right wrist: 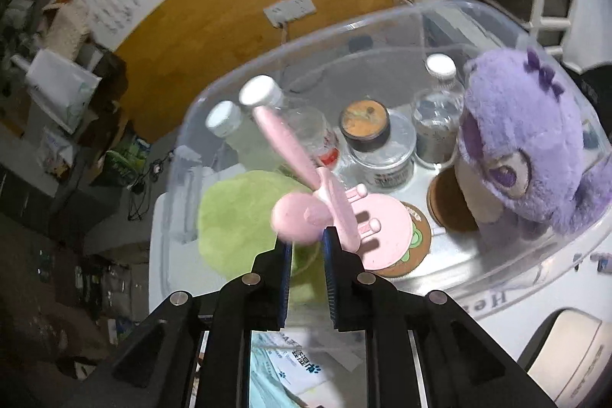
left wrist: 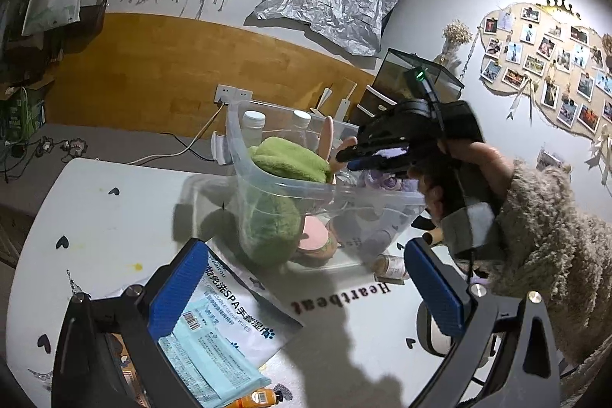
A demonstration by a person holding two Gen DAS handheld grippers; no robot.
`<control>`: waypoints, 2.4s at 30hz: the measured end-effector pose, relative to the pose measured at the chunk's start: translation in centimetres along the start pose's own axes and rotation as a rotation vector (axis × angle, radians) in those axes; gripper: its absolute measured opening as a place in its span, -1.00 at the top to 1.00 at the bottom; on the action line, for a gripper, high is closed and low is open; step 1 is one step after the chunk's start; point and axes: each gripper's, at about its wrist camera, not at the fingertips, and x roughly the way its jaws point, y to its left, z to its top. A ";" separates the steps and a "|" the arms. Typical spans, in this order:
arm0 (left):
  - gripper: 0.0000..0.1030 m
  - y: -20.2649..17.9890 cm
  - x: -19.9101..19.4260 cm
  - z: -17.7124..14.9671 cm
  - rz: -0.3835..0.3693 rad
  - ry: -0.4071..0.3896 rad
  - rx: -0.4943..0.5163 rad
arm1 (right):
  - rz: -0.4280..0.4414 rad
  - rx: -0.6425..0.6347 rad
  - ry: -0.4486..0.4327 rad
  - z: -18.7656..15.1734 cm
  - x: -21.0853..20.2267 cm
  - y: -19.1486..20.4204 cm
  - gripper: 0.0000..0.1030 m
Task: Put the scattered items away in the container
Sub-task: 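Lower the pink bunny stand into the box and open the right tool, then withdraw the right tool up and away from the box, then move the left tool down onto the black cord-wrapped cylinder and close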
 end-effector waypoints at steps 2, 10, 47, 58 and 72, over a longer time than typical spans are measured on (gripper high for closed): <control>-1.00 -0.2 -0.2 0.0 0.004 -0.001 0.006 | -0.027 -0.063 -0.049 -0.4 -1.7 0.8 0.69; -1.00 -1.3 -1.2 0.3 0.059 -0.023 0.015 | 0.077 -0.220 -0.365 -4.0 -13.8 1.1 -0.86; -1.00 -11.6 -3.0 -4.7 0.299 -0.034 0.129 | 0.025 -0.362 -0.419 -20.2 -18.2 -9.3 -1.00; -1.00 -13.6 -1.3 -7.0 0.282 0.044 0.081 | 0.084 -0.289 -0.295 -20.9 -17.6 -12.4 -1.00; -1.00 -17.2 2.0 -8.7 0.158 0.159 0.056 | 0.068 -0.200 -0.263 -21.3 -18.7 -17.0 -1.00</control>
